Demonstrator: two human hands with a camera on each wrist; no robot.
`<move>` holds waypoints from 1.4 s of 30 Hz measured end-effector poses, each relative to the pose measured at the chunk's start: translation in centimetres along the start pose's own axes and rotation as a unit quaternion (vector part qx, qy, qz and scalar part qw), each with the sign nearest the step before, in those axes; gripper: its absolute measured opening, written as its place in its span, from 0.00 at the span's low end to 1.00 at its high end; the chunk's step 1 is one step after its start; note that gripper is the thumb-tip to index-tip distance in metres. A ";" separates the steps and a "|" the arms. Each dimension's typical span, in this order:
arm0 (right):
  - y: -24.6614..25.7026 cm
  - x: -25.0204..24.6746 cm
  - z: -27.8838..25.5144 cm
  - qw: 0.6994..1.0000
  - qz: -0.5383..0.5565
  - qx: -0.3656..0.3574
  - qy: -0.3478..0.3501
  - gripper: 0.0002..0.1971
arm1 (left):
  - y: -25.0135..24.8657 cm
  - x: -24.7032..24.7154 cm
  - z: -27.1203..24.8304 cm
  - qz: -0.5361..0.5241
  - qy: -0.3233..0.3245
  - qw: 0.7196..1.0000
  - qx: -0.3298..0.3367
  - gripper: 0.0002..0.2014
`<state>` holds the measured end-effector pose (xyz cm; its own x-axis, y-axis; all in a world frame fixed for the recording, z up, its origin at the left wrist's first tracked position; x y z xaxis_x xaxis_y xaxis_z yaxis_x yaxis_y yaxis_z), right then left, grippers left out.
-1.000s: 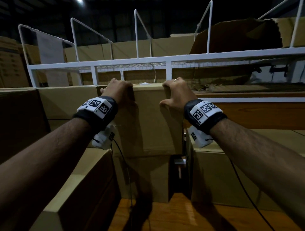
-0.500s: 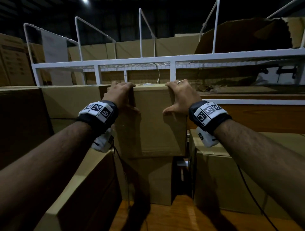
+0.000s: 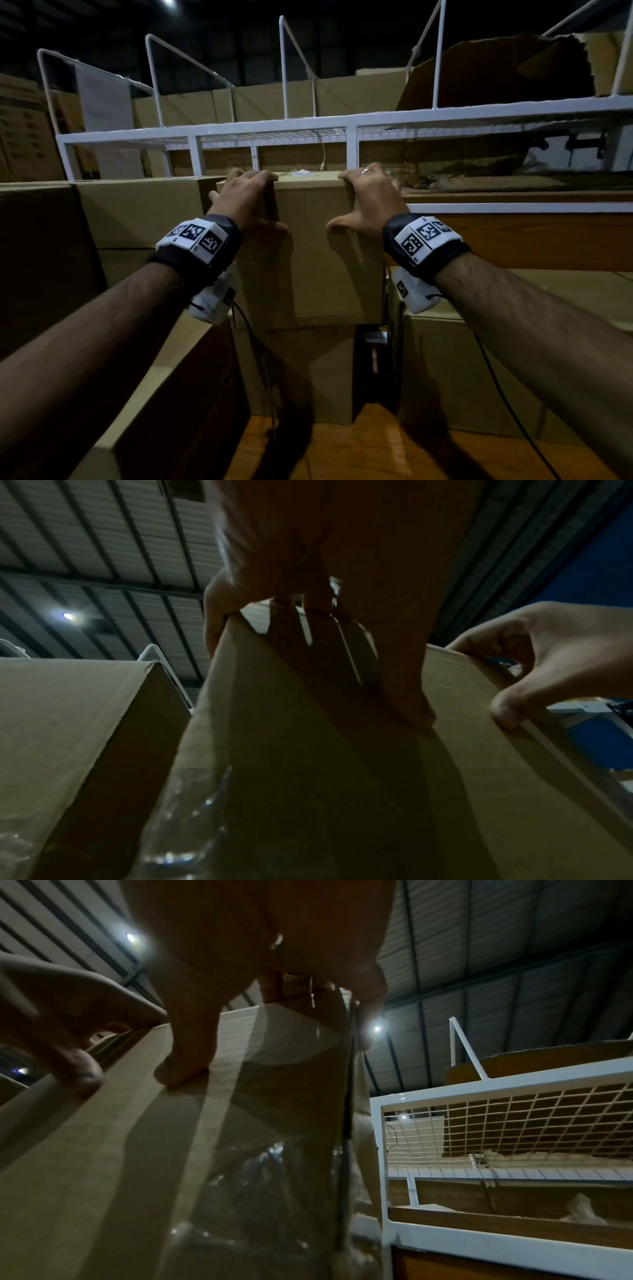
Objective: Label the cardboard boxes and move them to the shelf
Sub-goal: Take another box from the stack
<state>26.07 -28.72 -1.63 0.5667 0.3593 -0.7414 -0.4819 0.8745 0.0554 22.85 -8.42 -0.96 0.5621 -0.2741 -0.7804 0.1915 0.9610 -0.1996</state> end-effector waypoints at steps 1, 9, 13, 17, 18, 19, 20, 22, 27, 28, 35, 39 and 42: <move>0.0 -0.1 0.0 1.000 0.001 -0.001 -0.003 0.42 | 0.0 -0.1 -0.1 -0.002 -0.001 1.000 0.001 0.45; -0.1 -1.2 -0.7 1.000 0.010 0.000 -0.012 0.42 | -1.0 -0.6 -0.9 -0.017 -0.006 1.000 0.002 0.45; -0.4 -2.4 -1.5 1.000 0.014 0.007 -0.024 0.42 | -2.2 -1.2 -1.5 -0.017 -0.010 1.000 0.009 0.44; -0.9 -4.0 -3.3 0.999 0.005 0.020 -0.032 0.42 | -4.0 -1.8 -2.7 -0.018 -0.013 0.999 0.027 0.43; -1.0 -4.5 -4.0 0.999 0.004 0.024 -0.035 0.42 | -4.5 -1.9 -3.1 -0.021 -0.012 0.999 0.029 0.43; -1.0 -4.9 -4.7 0.999 0.003 0.026 -0.036 0.42 | -5.0 -2.0 -3.6 -0.025 -0.009 0.999 0.031 0.43; -1.0 -5.4 -5.5 0.999 0.000 0.028 -0.035 0.42 | -5.4 -2.0 -4.1 -0.029 -0.005 0.999 0.032 0.43; -1.1 -6.2 -7.3 0.999 -0.010 0.035 -0.035 0.42 | -6.5 -2.1 -5.4 -0.035 -0.001 0.999 0.039 0.44; -1.1 -8.2 -11.5 0.998 -0.027 0.043 -0.048 0.41 | -8.6 -2.4 -8.8 -0.057 0.000 0.997 0.056 0.42; -0.9 -8.6 -12.0 0.998 -0.032 0.039 -0.048 0.40 | -8.9 -2.6 -9.4 -0.062 -0.004 0.996 0.059 0.42; 0.2 -11.7 -15.1 0.996 -0.012 -0.018 -0.089 0.40 | -10.7 -6.4 -14.2 -0.057 -0.041 0.996 0.054 0.41; 0.0 -13.7 -18.0 0.991 0.013 -0.047 -0.121 0.40 | -13.2 -8.3 -17.8 -0.025 -0.065 0.996 0.057 0.41; -1.0 -14.8 -21.0 0.991 0.012 -0.064 -0.119 0.40 | -15.5 -8.1 -20.8 -0.033 -0.055 0.997 0.045 0.41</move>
<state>4.10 -41.78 -4.77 0.6882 0.4596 -0.5614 -0.5696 0.8215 -0.0258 -1.39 -20.32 -3.86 0.6303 -0.3436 -0.6962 0.2990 0.9350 -0.1907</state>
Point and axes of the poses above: each hand's wrist, its own z-axis towards the middle knuckle, its own x-axis out of the palm, y = z × x, the point moved 3 cm from there along z, towards the middle knuckle, and after that the axes turned 6 degrees about -z, right-handed, at the moved point
